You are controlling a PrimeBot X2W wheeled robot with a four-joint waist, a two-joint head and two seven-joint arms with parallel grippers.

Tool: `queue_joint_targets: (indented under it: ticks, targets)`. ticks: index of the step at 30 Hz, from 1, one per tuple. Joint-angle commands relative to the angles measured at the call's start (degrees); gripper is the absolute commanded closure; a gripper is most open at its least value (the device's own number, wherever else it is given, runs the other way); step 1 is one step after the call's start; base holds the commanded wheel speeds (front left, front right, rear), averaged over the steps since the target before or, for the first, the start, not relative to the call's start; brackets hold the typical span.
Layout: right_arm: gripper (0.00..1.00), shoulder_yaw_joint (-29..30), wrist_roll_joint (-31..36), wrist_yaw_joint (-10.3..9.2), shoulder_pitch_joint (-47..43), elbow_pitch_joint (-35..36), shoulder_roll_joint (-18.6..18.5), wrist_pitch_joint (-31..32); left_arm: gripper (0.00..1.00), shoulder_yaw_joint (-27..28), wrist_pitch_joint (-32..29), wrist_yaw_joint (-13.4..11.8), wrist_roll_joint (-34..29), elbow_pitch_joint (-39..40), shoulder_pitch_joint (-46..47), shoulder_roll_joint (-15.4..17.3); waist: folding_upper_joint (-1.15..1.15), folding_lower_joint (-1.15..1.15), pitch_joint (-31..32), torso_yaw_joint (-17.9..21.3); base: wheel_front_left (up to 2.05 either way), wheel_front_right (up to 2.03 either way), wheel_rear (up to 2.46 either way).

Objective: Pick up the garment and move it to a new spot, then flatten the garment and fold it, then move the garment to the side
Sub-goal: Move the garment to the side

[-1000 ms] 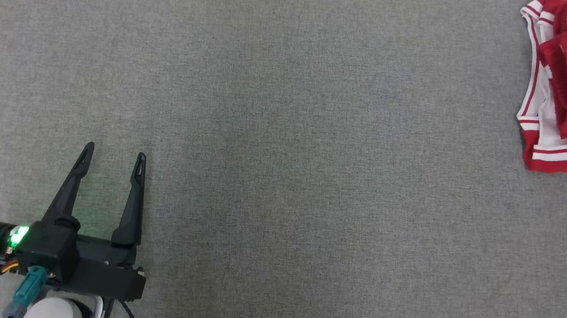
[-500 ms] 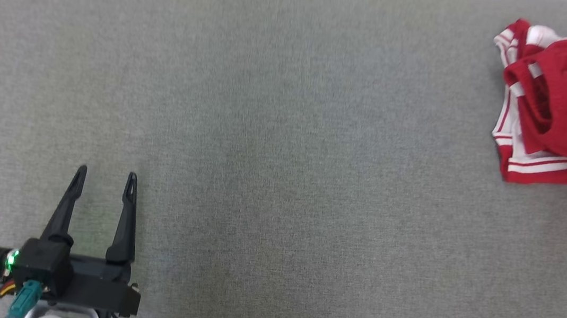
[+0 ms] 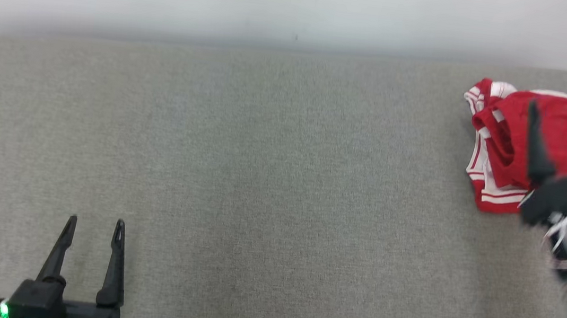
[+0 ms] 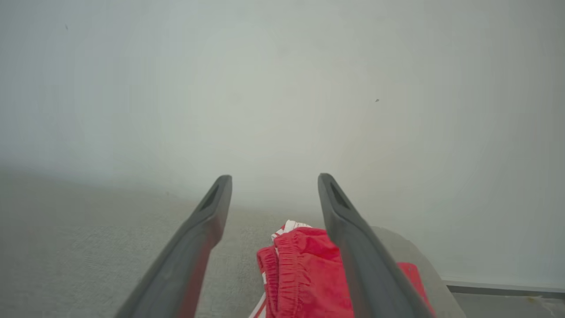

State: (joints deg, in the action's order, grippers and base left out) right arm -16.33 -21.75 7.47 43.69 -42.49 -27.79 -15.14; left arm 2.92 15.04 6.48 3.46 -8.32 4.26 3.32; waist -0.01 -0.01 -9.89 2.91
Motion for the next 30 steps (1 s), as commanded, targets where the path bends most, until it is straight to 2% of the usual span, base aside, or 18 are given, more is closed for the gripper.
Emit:
queue_joint_targets:
  ticks: [1,4,5,16,23,30]
  targets:
    - [0.00,4.2,2.8,0.01,-6.3,4.9,2.9,0.0,0.00,0.5,0.1,-0.3,-0.2,0.1,-1.4,-0.2,0.01,0.01,2.9,-1.2,0.00,0.00,0.00]
    - [0.00,8.8,5.8,0.01,-13.5,11.1,7.6,0.0,0.00,0.9,0.1,-0.2,-0.2,-0.4,-2.5,-0.2,0.01,0.01,4.4,-1.7,0.00,0.00,0.00]
    - [0.00,8.8,5.8,0.01,-13.5,11.1,7.6,0.0,0.00,0.9,0.1,-0.2,-0.2,-0.4,-2.5,-0.2,0.01,0.01,4.4,-1.7,0.00,0.00,0.00]
    - [0.00,16.9,13.7,0.01,-30.3,25.7,19.9,0.0,0.00,0.0,0.1,-1.1,0.0,-0.5,-4.0,-0.4,0.01,0.01,7.2,-3.7,0.00,0.00,0.00]
    - [0.00,18.8,17.3,0.01,-38.4,32.2,23.8,0.0,0.00,-0.5,0.1,-1.2,0.5,-1.6,-4.6,-0.4,0.01,0.01,8.9,-4.4,0.00,0.00,0.00]
    - [0.00,18.5,17.5,0.01,-45.0,35.2,24.9,0.0,0.00,-1.8,0.1,-0.6,1.9,-2.9,-5.6,-0.4,0.01,0.01,10.0,-3.7,0.00,0.00,0.00]
